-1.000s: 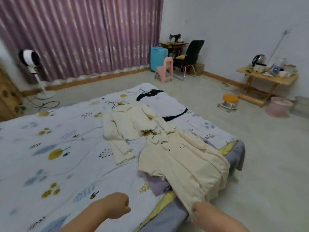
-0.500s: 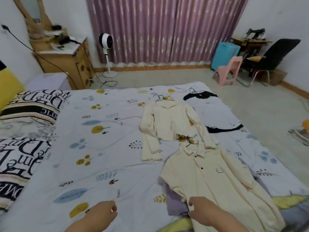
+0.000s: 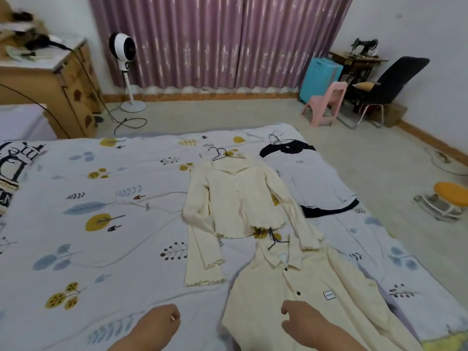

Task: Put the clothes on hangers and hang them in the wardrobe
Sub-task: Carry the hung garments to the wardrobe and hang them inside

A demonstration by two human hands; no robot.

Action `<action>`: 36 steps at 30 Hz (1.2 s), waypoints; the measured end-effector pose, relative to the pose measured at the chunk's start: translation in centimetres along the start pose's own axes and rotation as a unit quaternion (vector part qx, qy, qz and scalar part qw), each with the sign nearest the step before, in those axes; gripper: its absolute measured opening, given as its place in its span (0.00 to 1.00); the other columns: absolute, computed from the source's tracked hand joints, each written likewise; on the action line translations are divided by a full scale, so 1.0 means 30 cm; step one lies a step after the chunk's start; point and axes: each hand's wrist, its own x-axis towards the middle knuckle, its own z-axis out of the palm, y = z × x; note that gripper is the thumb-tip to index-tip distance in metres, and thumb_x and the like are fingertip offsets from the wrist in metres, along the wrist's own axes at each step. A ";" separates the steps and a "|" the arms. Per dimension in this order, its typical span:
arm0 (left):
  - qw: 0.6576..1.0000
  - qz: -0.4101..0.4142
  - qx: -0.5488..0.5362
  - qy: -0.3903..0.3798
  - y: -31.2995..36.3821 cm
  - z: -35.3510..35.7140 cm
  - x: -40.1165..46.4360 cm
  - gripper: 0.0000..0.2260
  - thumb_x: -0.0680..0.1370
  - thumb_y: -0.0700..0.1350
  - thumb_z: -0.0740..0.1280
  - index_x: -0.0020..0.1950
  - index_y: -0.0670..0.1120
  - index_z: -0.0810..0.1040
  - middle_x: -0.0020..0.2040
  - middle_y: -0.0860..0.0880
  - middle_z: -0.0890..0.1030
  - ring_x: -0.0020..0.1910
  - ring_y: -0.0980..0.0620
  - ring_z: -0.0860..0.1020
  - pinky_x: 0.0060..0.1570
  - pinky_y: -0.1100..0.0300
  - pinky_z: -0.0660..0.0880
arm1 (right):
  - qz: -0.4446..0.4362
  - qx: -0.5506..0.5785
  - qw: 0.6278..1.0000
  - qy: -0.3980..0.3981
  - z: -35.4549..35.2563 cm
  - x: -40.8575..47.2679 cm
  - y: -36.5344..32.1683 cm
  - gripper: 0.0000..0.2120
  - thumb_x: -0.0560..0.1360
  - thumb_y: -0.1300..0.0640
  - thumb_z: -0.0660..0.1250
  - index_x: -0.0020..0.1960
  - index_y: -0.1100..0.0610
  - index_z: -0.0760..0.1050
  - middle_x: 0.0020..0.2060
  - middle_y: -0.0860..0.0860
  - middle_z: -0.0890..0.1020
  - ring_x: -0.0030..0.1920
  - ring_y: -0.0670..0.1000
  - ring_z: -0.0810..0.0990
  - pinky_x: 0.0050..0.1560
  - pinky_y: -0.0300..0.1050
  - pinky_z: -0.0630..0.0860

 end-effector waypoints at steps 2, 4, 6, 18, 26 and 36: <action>1.000 0.007 0.006 -0.010 0.051 -0.032 0.127 0.04 0.80 0.48 0.57 0.46 0.56 0.68 0.49 0.55 0.74 0.50 0.57 0.73 0.47 0.69 0.67 | -0.004 -0.004 1.000 0.021 -0.063 0.112 0.012 0.18 0.79 0.53 0.56 0.67 0.57 0.66 0.65 0.54 0.71 0.65 0.53 0.69 0.49 0.40 0.61; 1.000 0.017 0.014 -0.005 0.097 -0.058 0.244 0.03 0.80 0.48 0.56 0.50 0.55 0.68 0.52 0.54 0.75 0.51 0.56 0.73 0.48 0.67 0.68 | -0.011 -0.004 0.999 0.033 -0.129 0.218 0.015 0.18 0.80 0.53 0.55 0.67 0.57 0.65 0.65 0.54 0.71 0.65 0.53 0.69 0.50 0.41 0.64; 0.999 0.030 0.029 0.007 0.138 -0.084 0.366 0.04 0.81 0.48 0.55 0.53 0.55 0.68 0.57 0.53 0.76 0.54 0.55 0.74 0.48 0.66 0.67 | -0.020 -0.008 0.999 0.050 -0.200 0.337 0.014 0.18 0.80 0.53 0.55 0.67 0.57 0.65 0.64 0.54 0.71 0.64 0.54 0.70 0.51 0.42 0.65; 0.989 0.015 0.101 0.107 0.215 -0.113 1.183 0.19 0.81 0.49 0.52 0.71 0.48 0.62 0.68 0.51 0.67 0.65 0.52 0.67 0.60 0.62 0.65 | -0.067 -0.086 0.977 0.184 -0.486 1.342 -0.077 0.22 0.81 0.49 0.51 0.72 0.56 0.58 0.69 0.56 0.63 0.68 0.56 0.63 0.64 0.49 0.65; 0.957 0.002 0.137 0.256 0.205 -0.274 1.694 0.23 0.81 0.52 0.51 0.74 0.46 0.58 0.76 0.45 0.54 0.75 0.47 0.54 0.72 0.55 0.53 | -0.125 -0.082 0.946 0.287 -0.350 1.899 -0.111 0.30 0.77 0.37 0.41 0.76 0.47 0.51 0.77 0.53 0.53 0.76 0.56 0.52 0.72 0.62 0.45; 0.943 -0.044 0.083 0.318 0.217 -0.567 2.311 0.34 0.77 0.59 0.58 0.75 0.40 0.54 0.76 0.38 0.53 0.75 0.40 0.53 0.73 0.47 0.52 | -0.128 -0.050 0.919 0.370 -0.279 1.983 -0.083 0.29 0.70 0.38 0.55 0.70 0.46 0.65 0.69 0.50 0.71 0.70 0.53 0.63 0.66 0.61 0.54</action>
